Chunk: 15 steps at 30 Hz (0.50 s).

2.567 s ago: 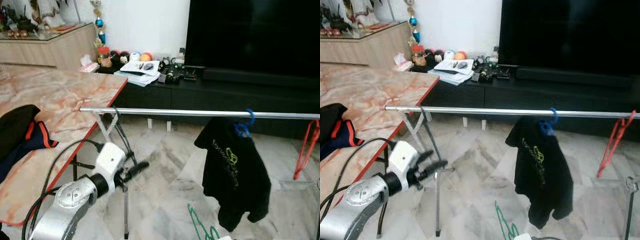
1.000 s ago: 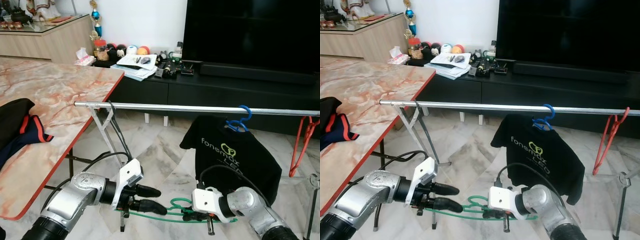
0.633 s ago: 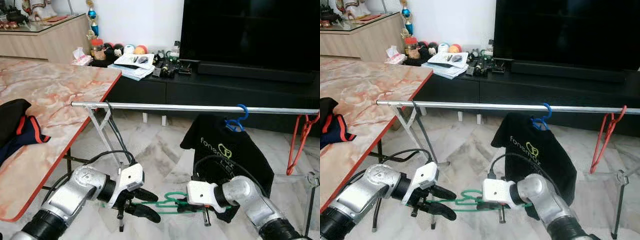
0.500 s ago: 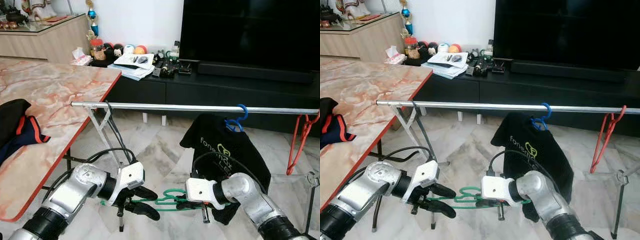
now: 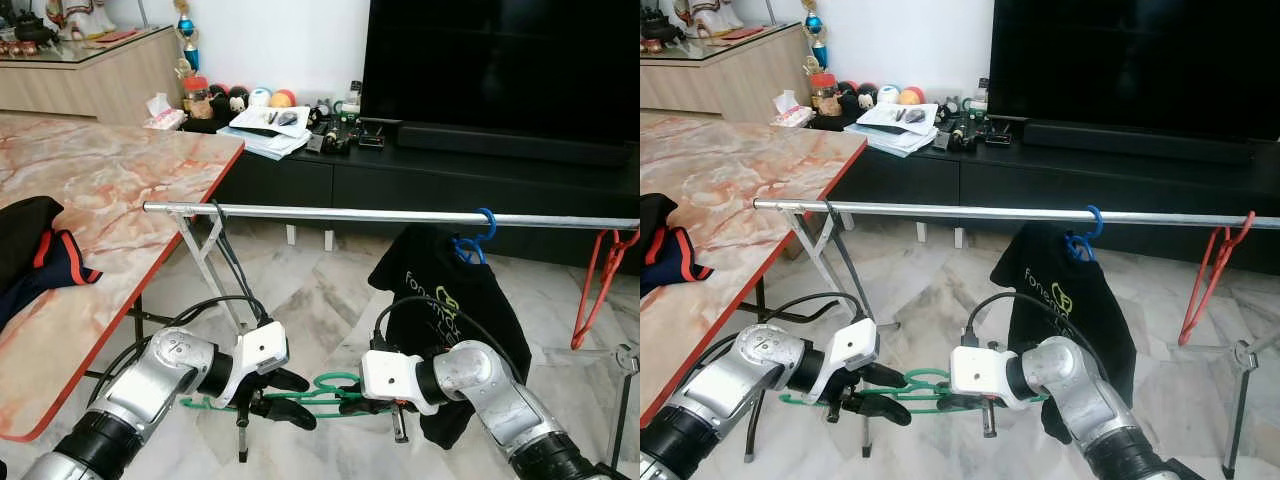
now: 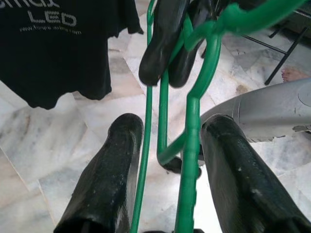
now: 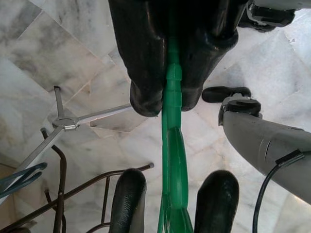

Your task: Hang hanger

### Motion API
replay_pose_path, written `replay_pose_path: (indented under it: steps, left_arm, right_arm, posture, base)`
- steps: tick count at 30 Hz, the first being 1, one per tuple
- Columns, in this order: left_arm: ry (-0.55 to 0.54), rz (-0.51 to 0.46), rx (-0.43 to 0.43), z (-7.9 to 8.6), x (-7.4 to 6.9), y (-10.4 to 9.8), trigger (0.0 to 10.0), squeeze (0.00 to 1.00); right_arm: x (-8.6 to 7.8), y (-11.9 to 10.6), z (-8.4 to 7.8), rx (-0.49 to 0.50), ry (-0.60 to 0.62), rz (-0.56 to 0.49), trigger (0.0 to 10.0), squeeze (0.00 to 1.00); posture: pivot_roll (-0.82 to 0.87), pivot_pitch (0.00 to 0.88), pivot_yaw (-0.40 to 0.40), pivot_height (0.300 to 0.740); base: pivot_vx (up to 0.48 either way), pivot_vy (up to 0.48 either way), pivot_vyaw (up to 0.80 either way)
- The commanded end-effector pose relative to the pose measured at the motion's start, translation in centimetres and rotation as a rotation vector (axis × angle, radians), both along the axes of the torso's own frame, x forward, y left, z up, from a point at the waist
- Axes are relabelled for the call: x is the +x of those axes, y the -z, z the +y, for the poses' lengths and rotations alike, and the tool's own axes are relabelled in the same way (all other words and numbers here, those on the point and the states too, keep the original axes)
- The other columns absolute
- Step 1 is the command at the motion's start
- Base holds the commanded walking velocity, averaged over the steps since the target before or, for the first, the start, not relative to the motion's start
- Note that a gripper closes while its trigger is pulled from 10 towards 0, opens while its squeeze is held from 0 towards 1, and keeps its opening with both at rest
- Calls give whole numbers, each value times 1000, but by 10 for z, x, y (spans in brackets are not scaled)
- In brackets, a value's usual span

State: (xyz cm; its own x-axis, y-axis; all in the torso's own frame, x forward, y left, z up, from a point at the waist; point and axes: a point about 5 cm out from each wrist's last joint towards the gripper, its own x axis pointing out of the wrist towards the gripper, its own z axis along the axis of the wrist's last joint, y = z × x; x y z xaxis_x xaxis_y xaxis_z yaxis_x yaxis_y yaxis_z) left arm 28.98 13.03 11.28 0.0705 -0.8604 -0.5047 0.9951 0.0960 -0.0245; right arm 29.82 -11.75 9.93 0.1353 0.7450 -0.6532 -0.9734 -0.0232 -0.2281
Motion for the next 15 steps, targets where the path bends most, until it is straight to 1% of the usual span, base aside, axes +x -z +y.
replay_pose_path:
  steps: [1,2,3,4,5,6,15]
  left_arm:
    - [-2,-10,16,3,2,0,10000,0]
    - [-2,-9,15,3,2,0,10000,0]
    - [-3,-7,13,3,2,0,9294,0]
    - [-5,-5,10,3,2,1,4784,0]
    - [-6,-4,9,2,2,1,4784,0]
    - [-11,1,5,2,2,1,0,0]
    - [-13,0,4,2,3,2,0,0]
  right_arm:
    - [1,-10,9,37,-26,-35,10000,0]
    - [1,-10,9,34,-27,-37,10000,0]
    - [2,-10,9,35,-25,-38,10000,0]
    - [2,-10,9,36,-23,-38,10000,0]
    - [2,-10,9,37,-22,-38,10000,0]
    - [2,-10,9,37,-20,-38,10000,0]
    - [1,-9,7,29,-18,-35,10000,0]
  posture:
    - [99,39,27,740]
    - [99,39,27,740]
    - [99,39,27,740]
    - [99,39,27,740]
    - [99,39,27,740]
    - [99,39,27,740]
    - [101,38,21,740]
  base:
    - [0,0,0]
    - [0,0,0]
    - [0,0,0]
    - [0,0,0]
    - [0,0,0]
    - [0,0,0]
    - [0,0,0]
